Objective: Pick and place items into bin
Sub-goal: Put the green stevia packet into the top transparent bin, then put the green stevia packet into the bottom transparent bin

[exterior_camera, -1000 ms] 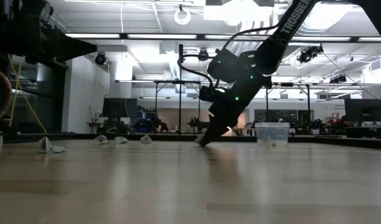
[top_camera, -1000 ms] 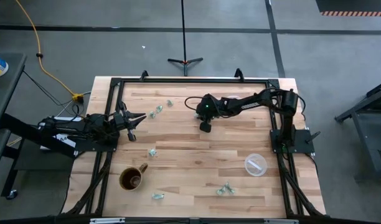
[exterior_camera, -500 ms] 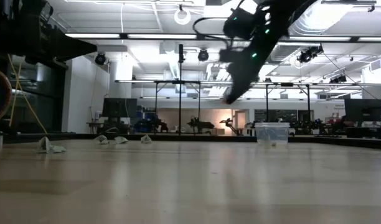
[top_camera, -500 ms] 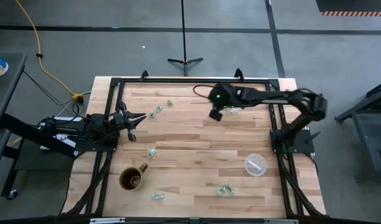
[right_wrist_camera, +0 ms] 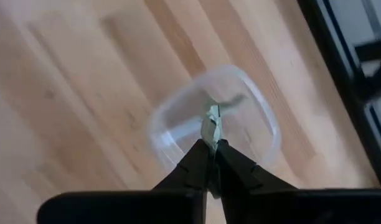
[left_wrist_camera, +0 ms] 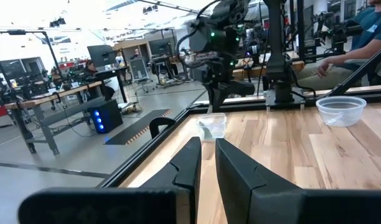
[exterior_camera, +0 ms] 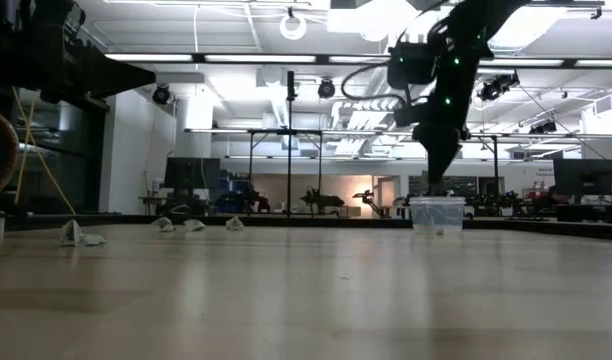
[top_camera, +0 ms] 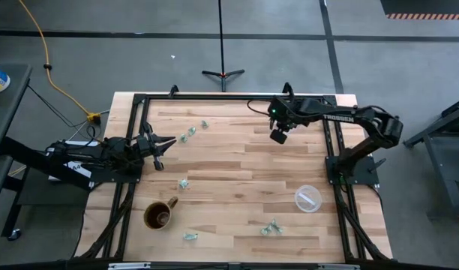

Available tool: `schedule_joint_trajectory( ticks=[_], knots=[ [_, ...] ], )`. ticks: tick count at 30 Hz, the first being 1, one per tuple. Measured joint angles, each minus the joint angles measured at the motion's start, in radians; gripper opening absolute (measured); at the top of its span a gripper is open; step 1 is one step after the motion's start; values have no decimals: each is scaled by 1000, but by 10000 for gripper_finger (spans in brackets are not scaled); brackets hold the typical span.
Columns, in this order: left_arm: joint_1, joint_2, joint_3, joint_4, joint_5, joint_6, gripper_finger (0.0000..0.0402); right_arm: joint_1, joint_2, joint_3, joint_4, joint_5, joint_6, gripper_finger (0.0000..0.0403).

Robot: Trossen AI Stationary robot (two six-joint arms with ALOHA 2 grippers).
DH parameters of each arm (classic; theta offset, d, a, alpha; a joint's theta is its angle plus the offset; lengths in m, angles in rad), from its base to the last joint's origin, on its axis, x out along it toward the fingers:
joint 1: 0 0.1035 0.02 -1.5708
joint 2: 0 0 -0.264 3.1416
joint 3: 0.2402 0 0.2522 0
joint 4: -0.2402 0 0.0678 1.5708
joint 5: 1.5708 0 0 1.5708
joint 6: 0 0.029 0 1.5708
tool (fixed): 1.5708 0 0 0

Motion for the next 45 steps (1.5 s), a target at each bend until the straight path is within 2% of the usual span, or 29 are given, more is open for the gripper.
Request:
schedule_joint_trajectory(
  ticks=[5,12,14,16,18,21,24,30,39,45],
  knots=[
    [0,0,0,0,-1,0,85,-49,0,-27,8,-22,-6,50],
    [0,0,0,0,-2,0,85,-61,0,-27,64,-76,-7,137],
    [0,0,0,0,-5,0,85,-51,-2,-27,108,-177,-8,162],
    [0,0,0,0,-5,0,85,-23,-8,-27,165,-334,-25,181],
    [0,0,0,0,-5,0,85,36,-16,-26,229,-445,-54,191],
    [0,0,0,0,-5,0,85,169,-27,-26,274,-448,-114,193],
    [0,0,0,0,-5,0,85,301,-31,-25,270,-440,-90,189],
    [0,0,0,0,-5,0,85,565,-31,-25,244,-410,159,178],
    [0,0,0,0,-5,0,85,905,-31,-25,239,-344,710,160],
    [0,0,0,0,-4,0,85,1069,-10,-25,271,-220,836,166]
  ],
)
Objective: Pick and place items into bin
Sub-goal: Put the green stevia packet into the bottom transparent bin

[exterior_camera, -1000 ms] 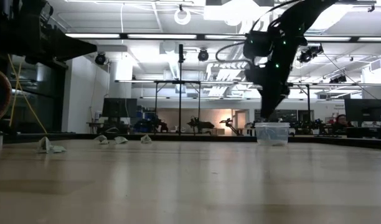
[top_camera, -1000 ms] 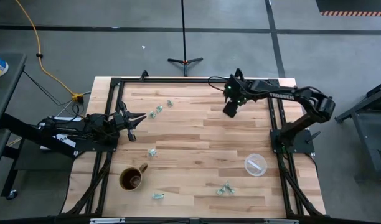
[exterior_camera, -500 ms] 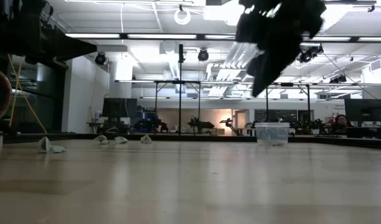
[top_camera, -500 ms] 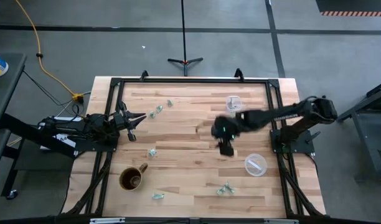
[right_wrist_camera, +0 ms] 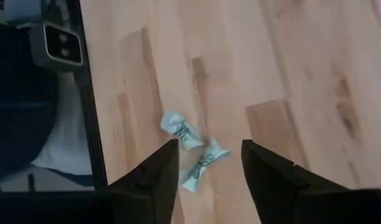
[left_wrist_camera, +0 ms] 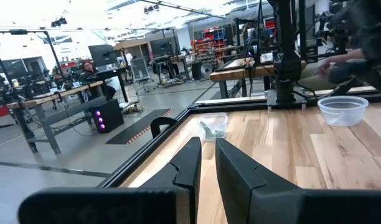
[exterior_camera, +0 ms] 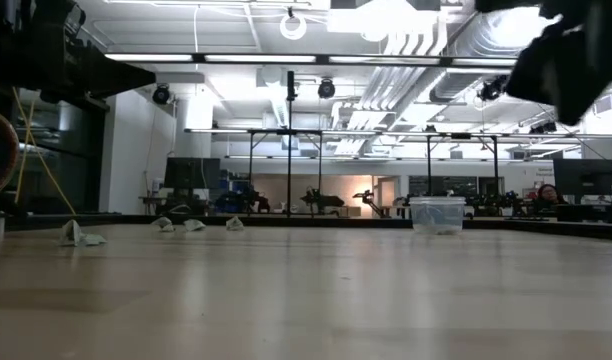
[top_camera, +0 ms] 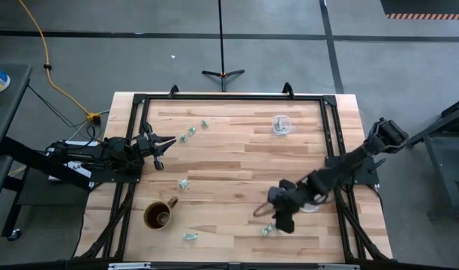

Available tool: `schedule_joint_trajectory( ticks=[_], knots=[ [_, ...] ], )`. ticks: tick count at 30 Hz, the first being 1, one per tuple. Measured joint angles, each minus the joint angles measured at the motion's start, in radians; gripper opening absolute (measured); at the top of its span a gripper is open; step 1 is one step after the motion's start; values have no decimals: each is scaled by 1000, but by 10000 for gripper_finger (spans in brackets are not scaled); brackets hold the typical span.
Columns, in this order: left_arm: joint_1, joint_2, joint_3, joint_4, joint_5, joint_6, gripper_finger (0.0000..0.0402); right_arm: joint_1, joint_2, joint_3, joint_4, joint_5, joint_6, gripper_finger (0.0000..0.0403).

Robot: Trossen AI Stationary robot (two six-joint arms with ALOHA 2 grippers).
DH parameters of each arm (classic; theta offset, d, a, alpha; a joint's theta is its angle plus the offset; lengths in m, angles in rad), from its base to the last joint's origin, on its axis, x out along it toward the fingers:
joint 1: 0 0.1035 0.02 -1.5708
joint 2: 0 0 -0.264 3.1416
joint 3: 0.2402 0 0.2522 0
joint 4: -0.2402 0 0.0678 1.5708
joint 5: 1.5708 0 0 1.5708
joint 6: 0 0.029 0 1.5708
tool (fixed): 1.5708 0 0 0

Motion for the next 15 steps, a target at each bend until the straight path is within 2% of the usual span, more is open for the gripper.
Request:
schedule_joint_trajectory(
  ticks=[5,10,15],
  knots=[
    [0,0,0,0,0,0,85,54,63,0,4,38,96,207],
    [0,0,0,0,1,0,85,66,151,0,30,-30,162,247],
    [0,0,0,1,5,0,85,64,231,0,108,-93,219,251]
  ],
)
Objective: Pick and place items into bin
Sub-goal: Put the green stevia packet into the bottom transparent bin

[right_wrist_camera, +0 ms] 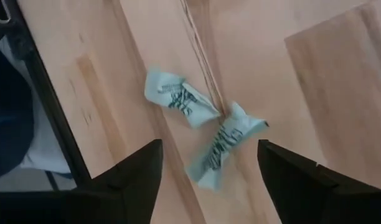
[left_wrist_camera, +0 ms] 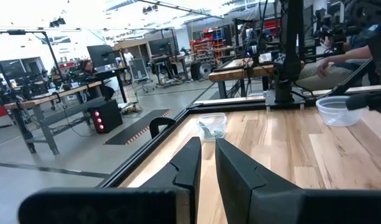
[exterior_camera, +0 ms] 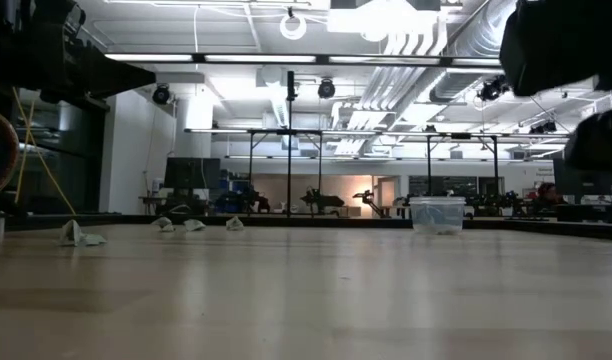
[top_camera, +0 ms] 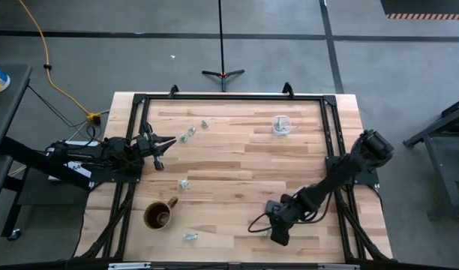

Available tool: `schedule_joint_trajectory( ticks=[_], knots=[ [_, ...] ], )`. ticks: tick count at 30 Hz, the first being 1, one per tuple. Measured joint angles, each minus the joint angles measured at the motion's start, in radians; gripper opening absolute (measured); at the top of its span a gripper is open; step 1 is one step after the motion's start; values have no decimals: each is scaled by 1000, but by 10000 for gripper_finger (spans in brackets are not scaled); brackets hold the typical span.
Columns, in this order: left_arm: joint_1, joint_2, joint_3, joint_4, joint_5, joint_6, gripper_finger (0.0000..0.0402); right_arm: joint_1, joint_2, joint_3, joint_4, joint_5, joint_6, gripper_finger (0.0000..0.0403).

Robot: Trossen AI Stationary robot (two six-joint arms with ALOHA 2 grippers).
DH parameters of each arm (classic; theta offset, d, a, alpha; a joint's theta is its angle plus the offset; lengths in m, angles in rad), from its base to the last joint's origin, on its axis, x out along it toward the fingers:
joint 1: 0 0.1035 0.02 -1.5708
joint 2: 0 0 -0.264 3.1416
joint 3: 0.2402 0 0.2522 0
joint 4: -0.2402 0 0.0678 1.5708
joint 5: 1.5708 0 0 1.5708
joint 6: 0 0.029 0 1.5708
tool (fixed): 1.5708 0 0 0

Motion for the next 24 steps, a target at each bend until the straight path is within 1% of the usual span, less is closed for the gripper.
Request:
schedule_joint_trajectory(
  ticks=[3,6,13,16,24],
  knots=[
    [0,0,0,0,0,-6,85,0,28,0,36,-15,22,243],
    [0,0,0,0,0,-7,85,13,46,0,34,-23,22,230],
    [0,0,0,2,-1,-8,85,21,56,2,26,-21,19,185],
    [0,0,0,2,-2,-8,85,21,57,2,22,-47,14,153],
    [0,0,0,1,-2,-8,85,21,58,0,-17,-81,12,41]
  ],
)
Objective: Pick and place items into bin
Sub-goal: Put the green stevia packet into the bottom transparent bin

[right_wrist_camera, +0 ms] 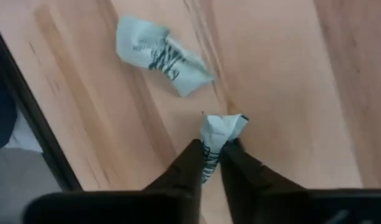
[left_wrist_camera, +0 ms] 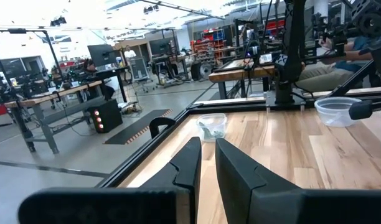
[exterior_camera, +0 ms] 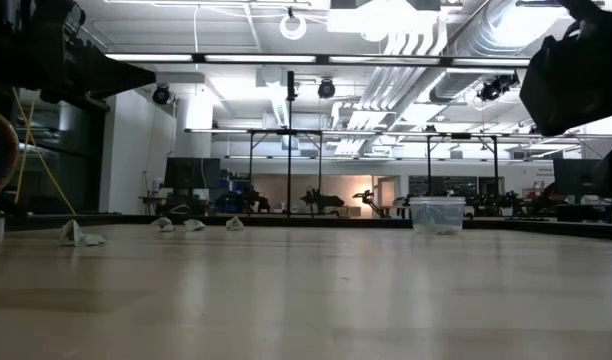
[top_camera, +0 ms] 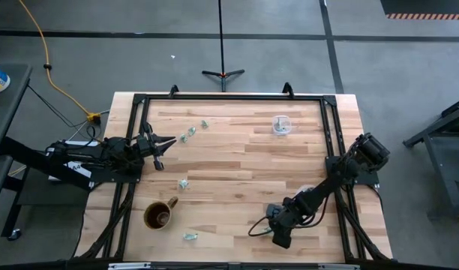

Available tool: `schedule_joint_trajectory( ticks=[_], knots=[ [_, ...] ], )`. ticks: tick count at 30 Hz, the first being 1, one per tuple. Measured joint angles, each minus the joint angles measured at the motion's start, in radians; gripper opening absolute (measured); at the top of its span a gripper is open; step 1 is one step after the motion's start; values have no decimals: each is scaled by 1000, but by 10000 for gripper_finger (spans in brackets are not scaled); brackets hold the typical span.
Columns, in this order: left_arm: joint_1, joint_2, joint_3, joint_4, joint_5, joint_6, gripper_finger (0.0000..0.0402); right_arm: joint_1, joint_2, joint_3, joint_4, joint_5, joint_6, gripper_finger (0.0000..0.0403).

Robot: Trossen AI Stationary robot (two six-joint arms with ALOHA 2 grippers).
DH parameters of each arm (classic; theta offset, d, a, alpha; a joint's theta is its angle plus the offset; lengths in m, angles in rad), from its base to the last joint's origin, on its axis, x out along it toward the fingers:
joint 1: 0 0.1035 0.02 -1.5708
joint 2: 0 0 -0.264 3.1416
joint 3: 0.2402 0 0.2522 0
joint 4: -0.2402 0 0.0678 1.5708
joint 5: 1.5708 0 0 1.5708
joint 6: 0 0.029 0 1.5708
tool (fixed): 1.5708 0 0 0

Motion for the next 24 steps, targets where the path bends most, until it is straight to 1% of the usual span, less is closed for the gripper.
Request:
schedule_joint_trajectory(
  ticks=[2,4,7,10,12,14,17,20,22,24],
  knots=[
    [0,0,0,0,0,0,85,-4,0,0,4,-27,-3,14],
    [0,0,0,0,-3,0,85,-12,-5,-1,22,-44,-20,6],
    [0,0,0,0,-4,0,85,-33,-16,37,25,5,-95,16],
    [0,0,0,0,-4,0,85,-51,-38,97,-9,62,-237,7],
    [0,0,0,0,-4,0,85,-57,-56,146,-127,95,-294,3],
    [0,0,0,-1,-4,0,85,-59,-72,202,-296,145,-305,6],
    [0,0,0,-1,-4,0,85,-58,-93,280,-592,206,-270,4],
    [0,0,0,-1,-3,0,85,-48,-112,328,-840,231,-199,4],
    [0,0,0,-1,-3,0,85,-40,-131,338,-941,227,-161,6],
    [0,0,0,0,-3,0,85,-32,-152,326,-984,214,-132,3]
  ],
)
